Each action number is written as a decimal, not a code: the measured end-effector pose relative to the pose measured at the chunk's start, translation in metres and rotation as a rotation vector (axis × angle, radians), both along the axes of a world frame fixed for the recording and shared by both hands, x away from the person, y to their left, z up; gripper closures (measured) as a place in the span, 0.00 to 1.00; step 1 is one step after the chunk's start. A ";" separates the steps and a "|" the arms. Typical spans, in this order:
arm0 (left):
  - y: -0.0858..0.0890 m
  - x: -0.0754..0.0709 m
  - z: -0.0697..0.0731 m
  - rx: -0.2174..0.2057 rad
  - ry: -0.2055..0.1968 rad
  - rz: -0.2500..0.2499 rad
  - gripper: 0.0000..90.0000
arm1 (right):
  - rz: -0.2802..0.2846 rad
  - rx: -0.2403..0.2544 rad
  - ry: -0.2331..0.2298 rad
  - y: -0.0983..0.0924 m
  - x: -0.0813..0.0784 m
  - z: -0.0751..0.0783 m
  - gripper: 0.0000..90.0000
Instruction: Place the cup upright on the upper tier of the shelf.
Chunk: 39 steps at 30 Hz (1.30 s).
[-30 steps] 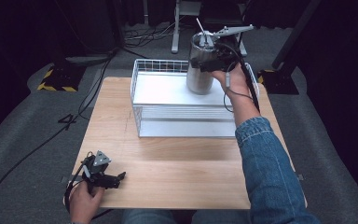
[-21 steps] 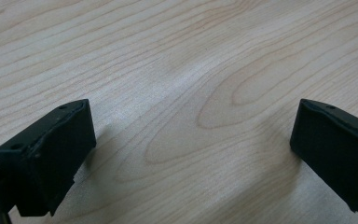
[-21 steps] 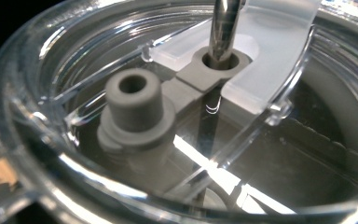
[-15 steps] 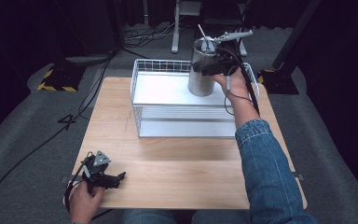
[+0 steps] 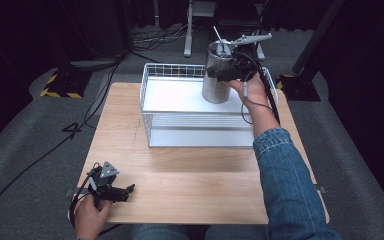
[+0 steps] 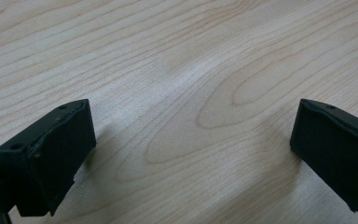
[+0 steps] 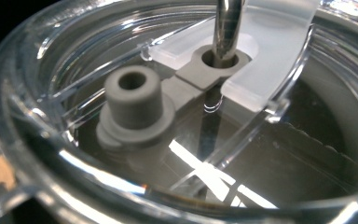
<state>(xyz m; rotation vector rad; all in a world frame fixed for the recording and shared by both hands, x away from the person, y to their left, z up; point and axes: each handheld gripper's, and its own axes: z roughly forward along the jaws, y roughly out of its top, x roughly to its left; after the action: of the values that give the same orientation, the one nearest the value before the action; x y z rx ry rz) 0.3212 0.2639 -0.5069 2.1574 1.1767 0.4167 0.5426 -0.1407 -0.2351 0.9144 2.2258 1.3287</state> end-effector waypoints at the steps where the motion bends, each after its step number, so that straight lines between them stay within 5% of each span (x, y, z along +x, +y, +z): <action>1: 0.000 0.000 0.000 0.000 0.000 -0.001 0.01 | 0.001 0.001 0.000 0.000 0.000 0.000 0.04; 17: 0.000 0.000 0.000 -0.002 0.001 -0.002 0.01 | -0.007 -0.010 -0.037 -0.003 -0.007 0.006 0.00; 39: 0.000 0.003 0.000 -0.001 0.003 -0.003 0.00 | 0.045 -0.004 -0.122 -0.043 -0.056 0.032 0.00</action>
<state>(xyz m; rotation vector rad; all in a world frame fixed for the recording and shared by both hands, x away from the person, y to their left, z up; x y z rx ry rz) 0.3247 0.2636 -0.5067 2.1592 1.1751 0.4120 0.4867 -0.1836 -0.2029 0.7640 2.1667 1.3618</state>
